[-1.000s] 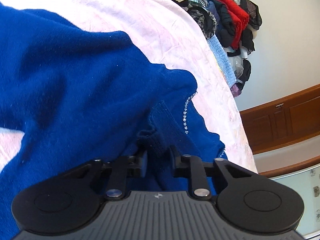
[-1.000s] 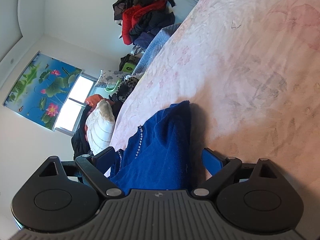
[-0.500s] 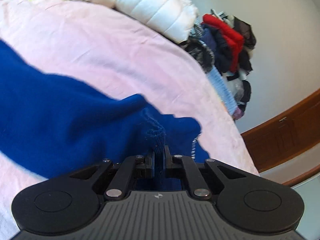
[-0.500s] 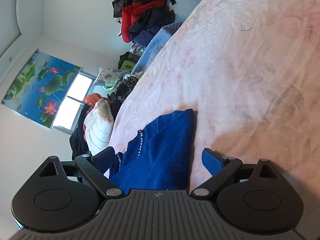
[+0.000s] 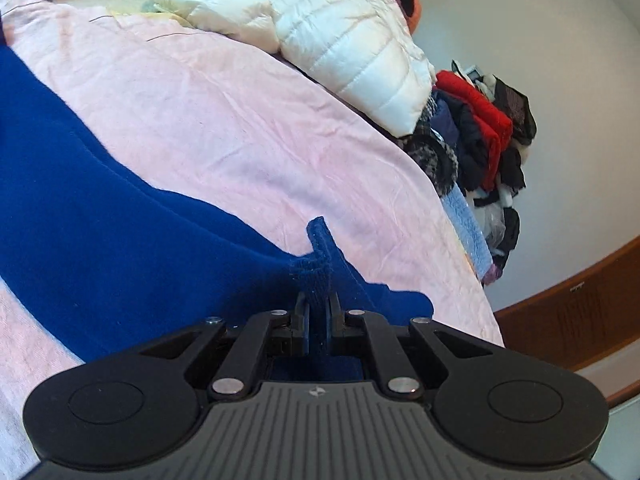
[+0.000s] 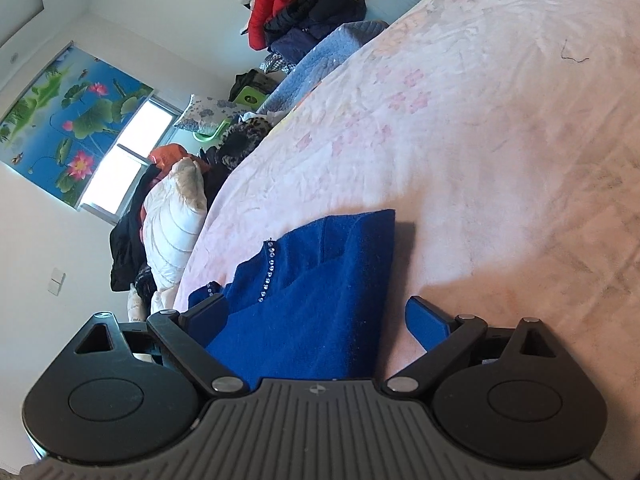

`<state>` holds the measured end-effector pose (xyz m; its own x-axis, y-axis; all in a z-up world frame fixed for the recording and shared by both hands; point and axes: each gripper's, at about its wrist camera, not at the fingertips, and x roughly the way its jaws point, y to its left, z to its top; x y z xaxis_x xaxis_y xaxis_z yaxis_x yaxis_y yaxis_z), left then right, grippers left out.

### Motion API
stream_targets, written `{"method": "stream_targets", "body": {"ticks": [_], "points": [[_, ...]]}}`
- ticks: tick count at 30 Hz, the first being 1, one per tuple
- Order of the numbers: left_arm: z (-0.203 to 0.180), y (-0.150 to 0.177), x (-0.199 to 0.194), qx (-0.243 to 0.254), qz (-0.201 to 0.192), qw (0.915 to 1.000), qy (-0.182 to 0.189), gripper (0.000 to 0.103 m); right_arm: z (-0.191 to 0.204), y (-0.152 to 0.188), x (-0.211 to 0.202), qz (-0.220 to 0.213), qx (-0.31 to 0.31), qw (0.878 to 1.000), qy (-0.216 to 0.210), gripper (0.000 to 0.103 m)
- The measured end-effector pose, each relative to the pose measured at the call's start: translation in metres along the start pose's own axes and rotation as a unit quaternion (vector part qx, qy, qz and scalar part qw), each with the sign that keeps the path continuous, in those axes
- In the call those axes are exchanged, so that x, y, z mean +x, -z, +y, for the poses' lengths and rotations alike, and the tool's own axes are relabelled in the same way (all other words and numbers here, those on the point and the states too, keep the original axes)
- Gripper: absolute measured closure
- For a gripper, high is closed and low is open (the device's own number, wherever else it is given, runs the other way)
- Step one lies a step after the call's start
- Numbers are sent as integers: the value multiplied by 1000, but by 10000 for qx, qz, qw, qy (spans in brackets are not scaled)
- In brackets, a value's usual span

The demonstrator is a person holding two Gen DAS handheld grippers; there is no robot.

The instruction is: Fold small clothes

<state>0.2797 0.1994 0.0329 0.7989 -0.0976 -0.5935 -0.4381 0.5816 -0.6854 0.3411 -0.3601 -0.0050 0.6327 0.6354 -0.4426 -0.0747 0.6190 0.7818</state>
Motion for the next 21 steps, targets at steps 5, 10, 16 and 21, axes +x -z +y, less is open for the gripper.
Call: {"method": "stream_targets", "body": {"ticks": [5, 10, 16, 21], "points": [[-10, 10, 5, 492, 359, 9981, 40, 96, 8, -1, 15, 14, -253, 9996, 135, 39], [-14, 18, 9, 523, 496, 9974, 85, 96, -2, -1, 32, 282, -168, 9986, 419, 95], [-20, 24, 11, 628, 660, 9956, 203, 95, 12, -11, -6, -151, -551, 9975, 412, 95], [-18, 31, 27, 578, 759, 9954, -51, 96, -11, -12, 1, 68, -460, 9950, 882, 95]]}}
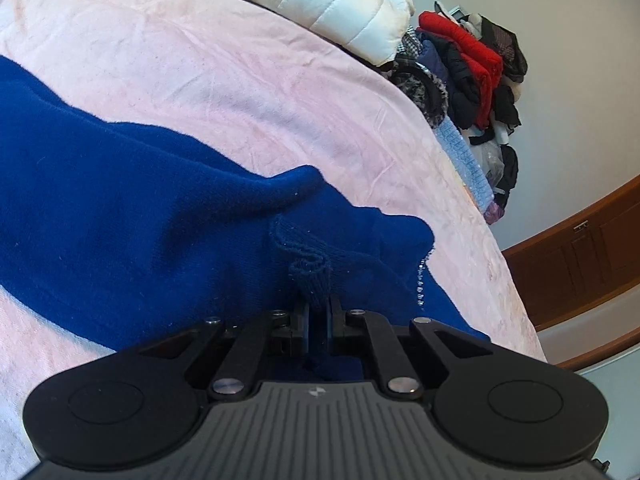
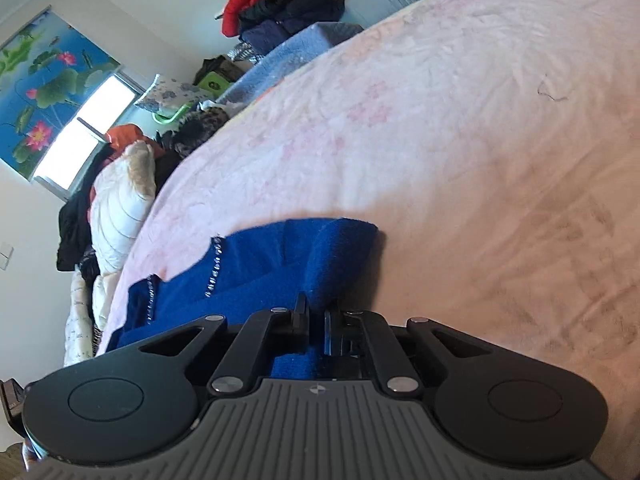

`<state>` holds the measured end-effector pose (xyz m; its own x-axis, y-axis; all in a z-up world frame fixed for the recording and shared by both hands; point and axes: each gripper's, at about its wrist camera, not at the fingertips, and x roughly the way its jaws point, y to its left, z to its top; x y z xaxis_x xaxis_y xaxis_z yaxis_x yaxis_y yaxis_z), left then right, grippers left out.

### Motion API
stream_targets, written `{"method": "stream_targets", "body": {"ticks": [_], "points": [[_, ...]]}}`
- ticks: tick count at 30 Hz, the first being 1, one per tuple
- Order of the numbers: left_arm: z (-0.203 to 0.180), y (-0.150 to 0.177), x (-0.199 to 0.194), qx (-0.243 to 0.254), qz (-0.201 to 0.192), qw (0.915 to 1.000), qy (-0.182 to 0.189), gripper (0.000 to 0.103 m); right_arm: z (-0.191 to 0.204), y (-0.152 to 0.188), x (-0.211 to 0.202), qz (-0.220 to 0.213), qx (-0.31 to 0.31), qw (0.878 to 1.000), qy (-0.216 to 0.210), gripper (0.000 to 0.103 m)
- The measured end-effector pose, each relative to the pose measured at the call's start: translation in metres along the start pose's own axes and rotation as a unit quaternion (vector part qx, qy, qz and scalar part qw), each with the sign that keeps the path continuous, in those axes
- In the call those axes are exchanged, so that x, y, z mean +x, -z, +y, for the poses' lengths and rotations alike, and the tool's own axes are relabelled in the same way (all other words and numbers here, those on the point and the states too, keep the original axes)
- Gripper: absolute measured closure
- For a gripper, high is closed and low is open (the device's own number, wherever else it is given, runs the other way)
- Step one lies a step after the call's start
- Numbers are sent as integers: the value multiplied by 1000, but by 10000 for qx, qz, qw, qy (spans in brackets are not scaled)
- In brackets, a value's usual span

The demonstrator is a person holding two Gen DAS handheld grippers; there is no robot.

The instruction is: Fold small clothes

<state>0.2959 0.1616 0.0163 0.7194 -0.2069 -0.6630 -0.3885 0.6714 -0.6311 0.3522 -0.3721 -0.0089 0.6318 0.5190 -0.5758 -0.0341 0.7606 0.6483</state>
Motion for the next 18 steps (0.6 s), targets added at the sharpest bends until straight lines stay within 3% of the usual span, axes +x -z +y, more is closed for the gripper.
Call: {"method": "stream_targets", "body": {"ticks": [7, 11, 13, 15, 18], "points": [[9, -3, 2, 23, 78, 9999, 65, 94, 2, 2, 5, -79, -24, 10000, -3, 95], [13, -3, -27, -3, -43, 9989, 473, 89, -4, 1, -7, -171, 347, 9992, -130, 76], [17, -3, -47, -108, -227, 9977, 624, 71, 3, 3, -27, -570, 220, 9981, -47, 70], [13, -6, -64, -158, -509, 9966, 635, 61, 18, 7, -43, -881, -59, 9958, -236, 69], [9, -13, -80, -453, -932, 9919, 738, 53, 52, 12, -41, -643, -486, 9947, -645, 61]]}}
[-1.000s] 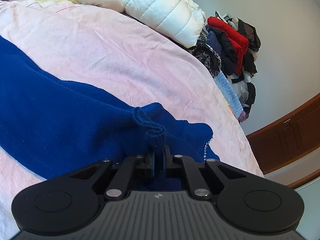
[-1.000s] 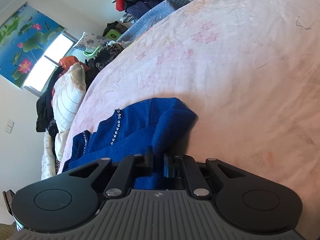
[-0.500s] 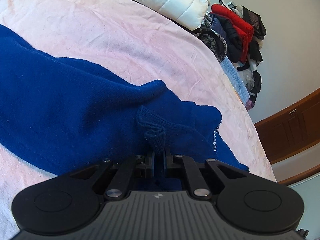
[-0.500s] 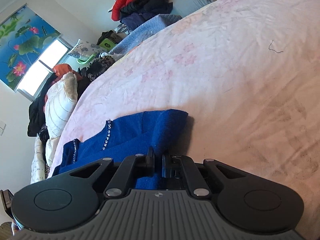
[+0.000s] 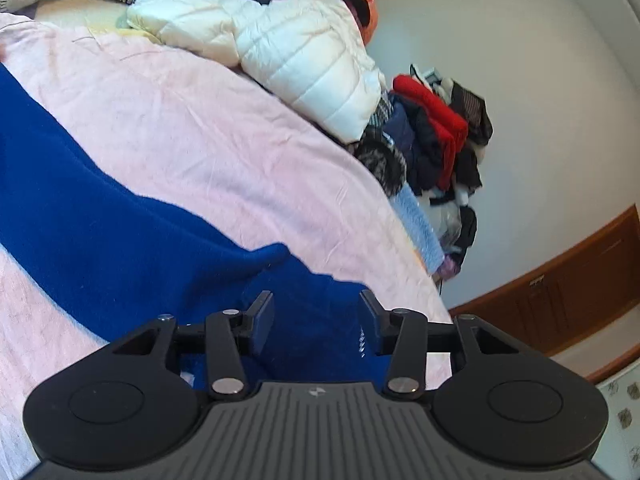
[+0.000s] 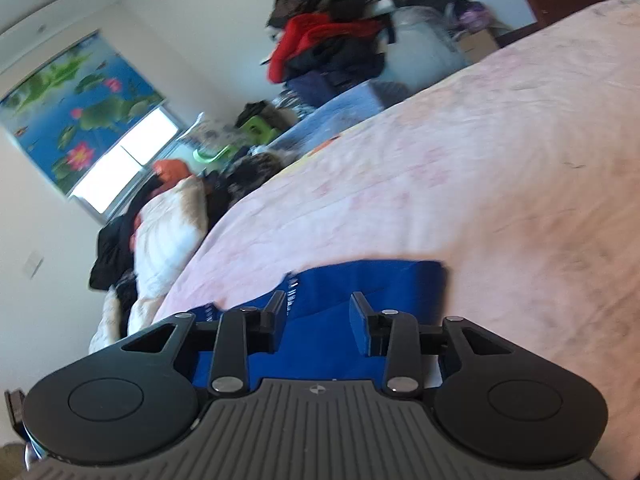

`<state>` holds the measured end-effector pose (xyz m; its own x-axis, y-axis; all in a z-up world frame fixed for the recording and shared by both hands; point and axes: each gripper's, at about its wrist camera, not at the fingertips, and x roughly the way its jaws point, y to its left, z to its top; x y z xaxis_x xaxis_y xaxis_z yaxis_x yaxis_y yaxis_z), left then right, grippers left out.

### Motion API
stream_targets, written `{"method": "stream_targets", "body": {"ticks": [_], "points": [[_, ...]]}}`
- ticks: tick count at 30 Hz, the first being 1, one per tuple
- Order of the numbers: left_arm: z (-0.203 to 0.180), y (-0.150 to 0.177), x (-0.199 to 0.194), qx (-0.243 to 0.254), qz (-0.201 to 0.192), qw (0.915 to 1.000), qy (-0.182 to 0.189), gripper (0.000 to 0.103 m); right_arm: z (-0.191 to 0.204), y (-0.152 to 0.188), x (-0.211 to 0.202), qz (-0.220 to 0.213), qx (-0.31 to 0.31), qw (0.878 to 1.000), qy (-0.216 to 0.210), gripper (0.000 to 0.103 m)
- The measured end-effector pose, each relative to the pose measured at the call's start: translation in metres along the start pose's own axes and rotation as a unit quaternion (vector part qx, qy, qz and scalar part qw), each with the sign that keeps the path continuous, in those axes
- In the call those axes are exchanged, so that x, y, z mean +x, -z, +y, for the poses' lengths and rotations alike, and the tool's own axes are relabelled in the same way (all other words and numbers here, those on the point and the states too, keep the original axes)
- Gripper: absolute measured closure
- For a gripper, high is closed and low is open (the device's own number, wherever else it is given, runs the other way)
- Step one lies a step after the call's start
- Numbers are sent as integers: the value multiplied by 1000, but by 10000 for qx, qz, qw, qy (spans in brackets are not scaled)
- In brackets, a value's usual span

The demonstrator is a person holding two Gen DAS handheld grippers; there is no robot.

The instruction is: Fold small clothes

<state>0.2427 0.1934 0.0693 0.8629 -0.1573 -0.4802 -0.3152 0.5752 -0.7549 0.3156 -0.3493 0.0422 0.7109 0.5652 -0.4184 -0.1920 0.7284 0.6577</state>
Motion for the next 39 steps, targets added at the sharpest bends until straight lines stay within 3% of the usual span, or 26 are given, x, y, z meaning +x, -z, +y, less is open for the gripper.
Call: {"method": "stream_targets", "body": {"ticks": [2, 6, 8, 14, 18, 20, 21, 24, 28, 29, 30, 31, 34, 36, 39], "points": [[-1, -5, -8, -162, -268, 9995, -18, 45, 24, 9, 19, 474, -389, 9979, -214, 44], [25, -17, -31, -654, -737, 9939, -492, 42, 37, 31, 55, 1074, -798, 9910, 41, 44], [51, -24, -46, -981, -956, 9877, -760, 42, 33, 45, 60, 1063, -883, 9903, 139, 45], [139, -42, -104, -2134, -1679, 9485, -1630, 42, 15, 60, 46, 614, -726, 9949, -340, 45], [183, -51, -124, -2853, -1936, 9197, -1879, 42, 13, 68, 47, 366, -754, 9954, -461, 45], [197, -58, -125, -3053, -2019, 9117, -1866, 42, 14, 68, 47, 349, -784, 9954, -423, 45], [205, -63, -123, -3101, -2030, 9106, -1828, 42, 14, 68, 47, 341, -784, 9954, -427, 45], [217, -87, -103, -2944, -1946, 9176, -1828, 42, 12, 68, 47, 328, -726, 9957, -473, 44], [223, -109, -91, -2706, -2167, 9159, -2025, 46, 11, 68, 47, 319, -712, 9958, -481, 44], [222, -111, -91, -2597, -2204, 9182, -2021, 57, 11, 68, 47, 316, -710, 9958, -481, 44], [220, -114, -89, -2452, -2163, 9237, -1997, 84, 11, 69, 47, 310, -709, 9959, -478, 44], [219, -116, -87, -2347, -2074, 9289, -1973, 91, 11, 69, 47, 306, -708, 9959, -476, 44], [216, -117, -87, -2188, -2004, 9330, -2038, 97, 12, 69, 47, 296, -696, 9960, -477, 44], [205, -114, -96, -1976, -2160, 9348, -2009, 97, 12, 69, 47, 292, -692, 9960, -476, 44], [156, -111, -99, -1101, -2390, 9485, -1761, 97, 11, 69, 47, 295, -689, 9960, -482, 44]]}}
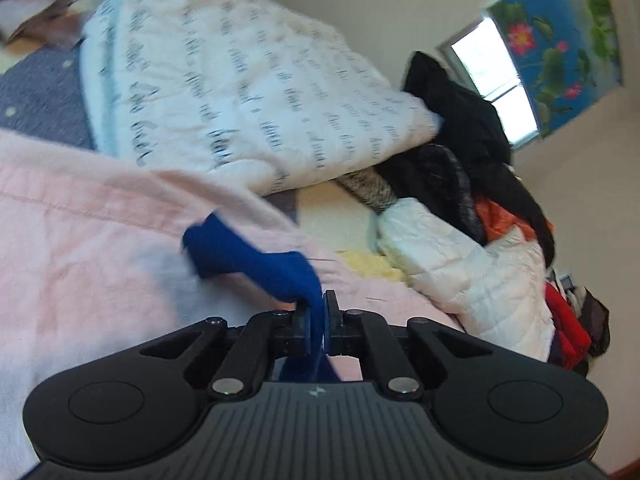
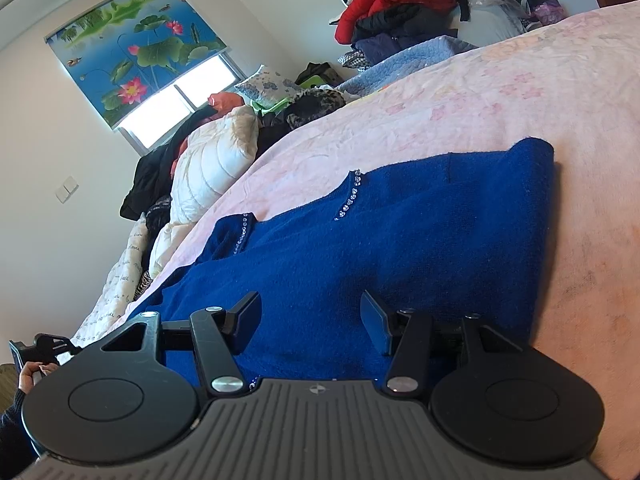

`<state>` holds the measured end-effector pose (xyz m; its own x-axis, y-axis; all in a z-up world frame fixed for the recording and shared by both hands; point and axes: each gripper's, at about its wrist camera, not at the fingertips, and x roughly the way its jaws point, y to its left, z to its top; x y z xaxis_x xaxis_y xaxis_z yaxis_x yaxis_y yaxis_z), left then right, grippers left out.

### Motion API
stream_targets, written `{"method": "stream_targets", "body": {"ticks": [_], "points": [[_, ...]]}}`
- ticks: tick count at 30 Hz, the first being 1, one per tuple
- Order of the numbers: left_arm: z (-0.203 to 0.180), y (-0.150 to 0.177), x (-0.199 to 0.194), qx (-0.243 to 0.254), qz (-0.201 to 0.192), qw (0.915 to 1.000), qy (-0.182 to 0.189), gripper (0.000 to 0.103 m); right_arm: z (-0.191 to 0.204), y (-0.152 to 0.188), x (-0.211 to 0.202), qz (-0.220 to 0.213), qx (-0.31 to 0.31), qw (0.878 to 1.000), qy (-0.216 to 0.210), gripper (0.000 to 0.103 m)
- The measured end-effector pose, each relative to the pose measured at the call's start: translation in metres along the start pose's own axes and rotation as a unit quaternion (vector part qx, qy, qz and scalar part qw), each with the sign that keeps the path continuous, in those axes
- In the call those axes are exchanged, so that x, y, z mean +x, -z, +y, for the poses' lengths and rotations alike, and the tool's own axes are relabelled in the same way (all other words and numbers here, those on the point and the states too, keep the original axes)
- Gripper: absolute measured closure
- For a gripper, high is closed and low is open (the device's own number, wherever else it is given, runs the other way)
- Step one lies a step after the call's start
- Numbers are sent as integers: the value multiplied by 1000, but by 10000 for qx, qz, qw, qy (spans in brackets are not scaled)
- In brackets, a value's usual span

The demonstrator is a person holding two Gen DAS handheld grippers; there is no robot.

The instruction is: Fold small clothes

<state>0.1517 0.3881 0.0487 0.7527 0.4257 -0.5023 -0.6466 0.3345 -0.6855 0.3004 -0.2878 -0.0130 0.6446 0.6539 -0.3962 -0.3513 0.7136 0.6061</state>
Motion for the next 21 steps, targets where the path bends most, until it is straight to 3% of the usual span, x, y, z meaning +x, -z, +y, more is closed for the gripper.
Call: {"method": "stream_targets", "body": {"ticks": [2, 3, 5, 7, 10, 13, 15, 18, 19, 20, 21], "points": [[-48, 22, -19, 907, -182, 9943, 522, 97, 0, 0, 0, -11, 23, 10000, -10, 44], [-74, 40, -29, 1444, -220, 9861, 795, 97, 0, 0, 0, -15, 29, 10000, -14, 44], [-128, 92, -51, 2588, -326, 9552, 1397, 97, 0, 1, 0, -25, 38, 10000, -11, 44], [-165, 150, -68, 3265, -192, 9246, 1954, 97, -1, 1, 0, -28, 44, 10000, -14, 44], [-196, 237, -78, 3825, 746, 8846, 2562, 97, -1, 1, 0, -47, 79, 10000, -30, 44], [-203, 322, -85, 4847, 1190, 8313, 2447, 96, -2, 1, -1, -60, 117, 9999, -53, 44], [-200, 364, -86, 5655, 1221, 7856, 2195, 96, -3, 1, -1, -63, 133, 9999, -69, 44], [-187, 405, -97, 6844, 619, 7011, 1905, 94, -4, 2, -1, -69, 162, 9998, -112, 44], [-184, 410, -101, 7049, 450, 6824, 1879, 93, -5, 2, -2, -72, 183, 9997, -133, 43], [-180, 410, -105, 7147, 355, 6708, 1948, 92, -5, 1, -2, -77, 201, 9997, -153, 43], [-178, 408, -108, 7152, 353, 6671, 2056, 85, -6, 1, -2, -80, 218, 9996, -172, 43]]}}
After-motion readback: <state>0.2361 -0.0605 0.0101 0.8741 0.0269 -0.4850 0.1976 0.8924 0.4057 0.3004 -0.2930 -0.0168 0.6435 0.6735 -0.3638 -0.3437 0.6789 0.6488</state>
